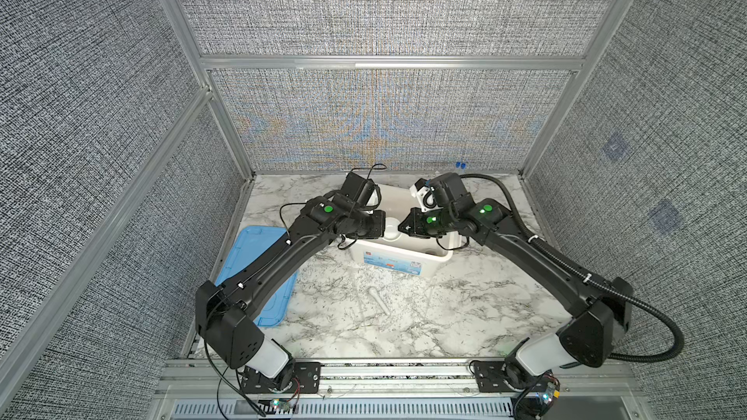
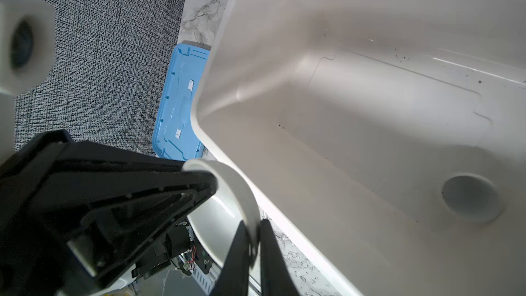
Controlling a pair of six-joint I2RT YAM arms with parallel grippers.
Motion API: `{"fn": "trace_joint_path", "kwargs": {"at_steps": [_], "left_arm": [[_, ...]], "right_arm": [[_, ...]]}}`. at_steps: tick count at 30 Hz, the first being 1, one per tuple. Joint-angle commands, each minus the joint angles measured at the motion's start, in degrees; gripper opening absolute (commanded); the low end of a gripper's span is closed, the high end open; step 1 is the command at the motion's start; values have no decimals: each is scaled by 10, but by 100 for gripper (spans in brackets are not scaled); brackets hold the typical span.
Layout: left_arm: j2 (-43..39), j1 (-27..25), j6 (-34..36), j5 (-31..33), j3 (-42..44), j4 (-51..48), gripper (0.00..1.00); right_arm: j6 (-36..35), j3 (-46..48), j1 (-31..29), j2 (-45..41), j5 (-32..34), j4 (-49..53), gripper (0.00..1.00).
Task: Organize the chemistry lab equipment
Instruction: 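Close the right gripper on the mortar rim while the left gripper opens, then lower the mortar into the bin with the right gripper while the left draws back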
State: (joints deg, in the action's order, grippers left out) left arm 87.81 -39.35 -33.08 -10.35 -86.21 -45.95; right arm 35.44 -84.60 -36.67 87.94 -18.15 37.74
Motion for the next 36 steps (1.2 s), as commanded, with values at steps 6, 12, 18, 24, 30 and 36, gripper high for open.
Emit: {"fn": "trace_joint_path", "kwargs": {"at_steps": [6,12,18,24,30,36], "left_arm": [[-14,7,-10,-15,17,49,4],[-20,22,-11,-4,28,52,49],[-48,33,-10,39,38,30,59],[-106,46,-8,117,52,-23,63],[-173,76,-5,148,103,-55,73],[-237,98,-22,135,180,-56,78]], "right_arm": [[11,-27,-1,32,-6,-15,0],[0,-40,-1,59,25,-12,0],[-8,-73,-2,112,50,-12,0],[10,-125,-5,199,61,-12,0],[31,-189,-17,292,82,4,0],[31,-209,-26,346,123,17,0]]}}
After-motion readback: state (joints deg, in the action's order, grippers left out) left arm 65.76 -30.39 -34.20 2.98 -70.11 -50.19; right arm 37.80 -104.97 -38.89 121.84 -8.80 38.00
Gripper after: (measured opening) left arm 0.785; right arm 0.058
